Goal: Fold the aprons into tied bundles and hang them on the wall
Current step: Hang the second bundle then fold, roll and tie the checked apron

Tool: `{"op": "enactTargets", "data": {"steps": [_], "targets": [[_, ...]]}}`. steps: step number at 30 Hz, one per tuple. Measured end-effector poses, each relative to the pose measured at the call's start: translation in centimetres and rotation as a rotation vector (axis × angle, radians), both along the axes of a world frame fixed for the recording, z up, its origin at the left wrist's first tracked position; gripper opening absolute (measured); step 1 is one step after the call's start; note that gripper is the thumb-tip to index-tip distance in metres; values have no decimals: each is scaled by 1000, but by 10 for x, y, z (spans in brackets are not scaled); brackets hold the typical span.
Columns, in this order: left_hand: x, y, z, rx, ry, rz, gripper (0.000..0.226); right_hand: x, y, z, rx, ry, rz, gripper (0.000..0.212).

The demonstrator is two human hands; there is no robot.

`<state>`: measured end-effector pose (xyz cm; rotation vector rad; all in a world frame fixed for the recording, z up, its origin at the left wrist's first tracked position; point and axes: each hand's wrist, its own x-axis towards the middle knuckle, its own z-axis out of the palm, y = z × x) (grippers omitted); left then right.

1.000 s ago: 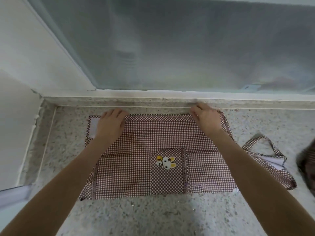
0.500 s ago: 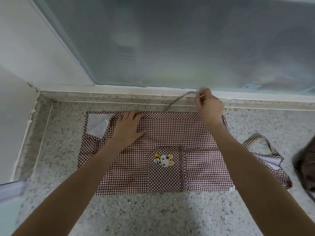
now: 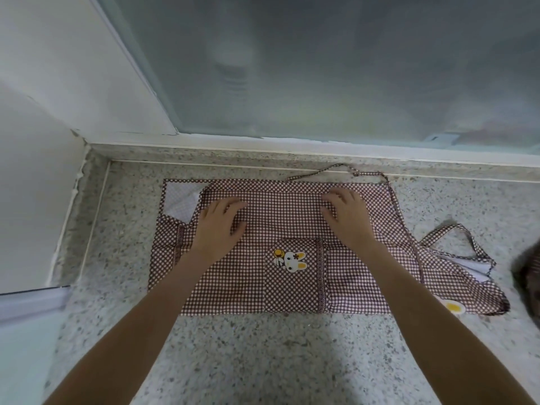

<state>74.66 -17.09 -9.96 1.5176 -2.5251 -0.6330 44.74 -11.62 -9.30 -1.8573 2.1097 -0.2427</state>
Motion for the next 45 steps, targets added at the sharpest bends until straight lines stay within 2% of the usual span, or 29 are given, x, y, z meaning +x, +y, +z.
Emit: {"op": "enactTargets", "data": {"steps": [4, 8, 12, 15, 18, 22, 24, 28, 30, 36, 41, 45], "targets": [[36, -6, -7, 14, -135, 90, 47, 26, 28, -29, 128, 92, 71, 73], [67, -40, -5, 40, -217, 230, 48, 28, 31, -30, 134, 96, 40, 75], [63, -50, 3, 23, -226, 209, 47, 31, 31, -25, 92, 58, 16, 72], [27, -25, 12, -12, -119, 76, 43, 34, 47, -13, -23, -44, -78, 59], [-31, 17, 17, 49, 3, -110, 42, 29, 87, 2, -200, -80, -246, 36], [-112, 77, 17, 116, 72, -342, 52, -2, 160, 10, -284, 26, -524, 28], [-145, 102, 16, 141, -15, -444, 64, -25, 189, 7, -232, 84, -641, 30], [-183, 139, 11, 182, -299, -580, 83, -54, 224, -3, -28, 125, -814, 53], [-184, 145, 7, 192, -376, -585, 87, -62, 237, -8, 11, 95, -800, 58], [-159, 151, 6, 196, -427, -562, 88, -124, 272, -10, -81, 32, -750, 49], [-151, 156, 12, 184, -399, -455, 74, -167, 280, -2, -206, -34, -632, 48], [-167, 168, 19, 197, -360, -315, 56, -186, 291, 7, -349, 22, -761, 29]]}}
